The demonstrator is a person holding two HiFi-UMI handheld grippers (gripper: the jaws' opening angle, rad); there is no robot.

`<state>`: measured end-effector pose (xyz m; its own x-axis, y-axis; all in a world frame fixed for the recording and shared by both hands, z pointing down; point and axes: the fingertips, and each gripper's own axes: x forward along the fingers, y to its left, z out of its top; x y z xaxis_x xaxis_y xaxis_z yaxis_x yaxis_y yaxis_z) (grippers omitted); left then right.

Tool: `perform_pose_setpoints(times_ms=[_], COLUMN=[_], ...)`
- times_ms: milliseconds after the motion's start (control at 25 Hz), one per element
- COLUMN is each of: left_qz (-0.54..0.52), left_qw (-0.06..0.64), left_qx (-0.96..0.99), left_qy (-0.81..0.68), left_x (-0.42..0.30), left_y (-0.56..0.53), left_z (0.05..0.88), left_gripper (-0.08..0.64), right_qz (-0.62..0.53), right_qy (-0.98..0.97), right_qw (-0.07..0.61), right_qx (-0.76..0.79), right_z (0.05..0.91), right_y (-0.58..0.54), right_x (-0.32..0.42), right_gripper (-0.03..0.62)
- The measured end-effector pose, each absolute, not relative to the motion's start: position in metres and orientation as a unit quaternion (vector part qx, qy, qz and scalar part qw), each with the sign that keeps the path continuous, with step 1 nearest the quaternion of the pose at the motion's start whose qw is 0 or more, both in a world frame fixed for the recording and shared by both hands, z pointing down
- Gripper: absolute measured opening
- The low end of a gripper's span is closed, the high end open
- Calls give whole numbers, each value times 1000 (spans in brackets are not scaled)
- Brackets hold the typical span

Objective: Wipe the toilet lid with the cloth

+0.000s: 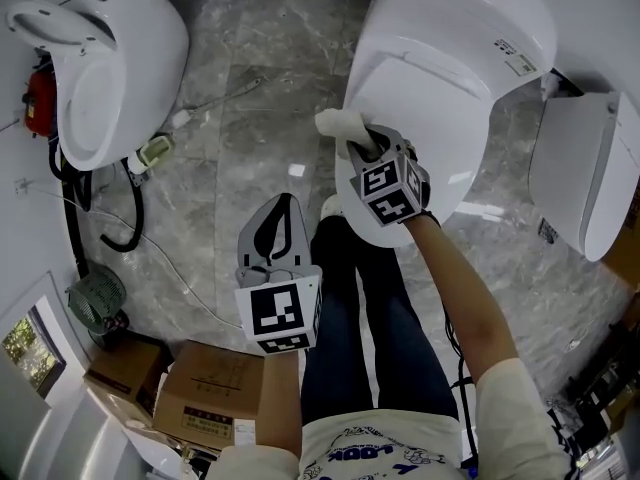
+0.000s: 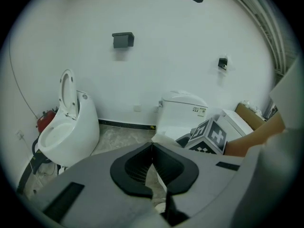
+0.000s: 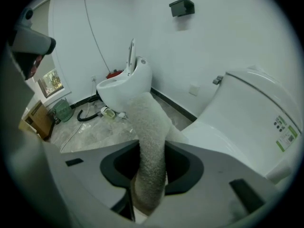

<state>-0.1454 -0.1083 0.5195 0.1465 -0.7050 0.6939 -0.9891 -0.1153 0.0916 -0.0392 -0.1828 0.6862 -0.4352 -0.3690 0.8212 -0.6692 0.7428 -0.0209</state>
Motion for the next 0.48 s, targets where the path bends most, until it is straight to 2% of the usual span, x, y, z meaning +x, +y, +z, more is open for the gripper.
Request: perform_pose_setpoints(times_ms=[480], left_qz=[255], left_qw=[295], left_qx=[693], left_qy=[-607], left_x=[-165], left_y=[-97], left_z=[536], left_gripper=[5], right_qz=[161], right_qy=[-805], right_qw=[499], right_qx=[277], right_z=[739], right_y=[-159], right_x=[-47], right_gripper=[118])
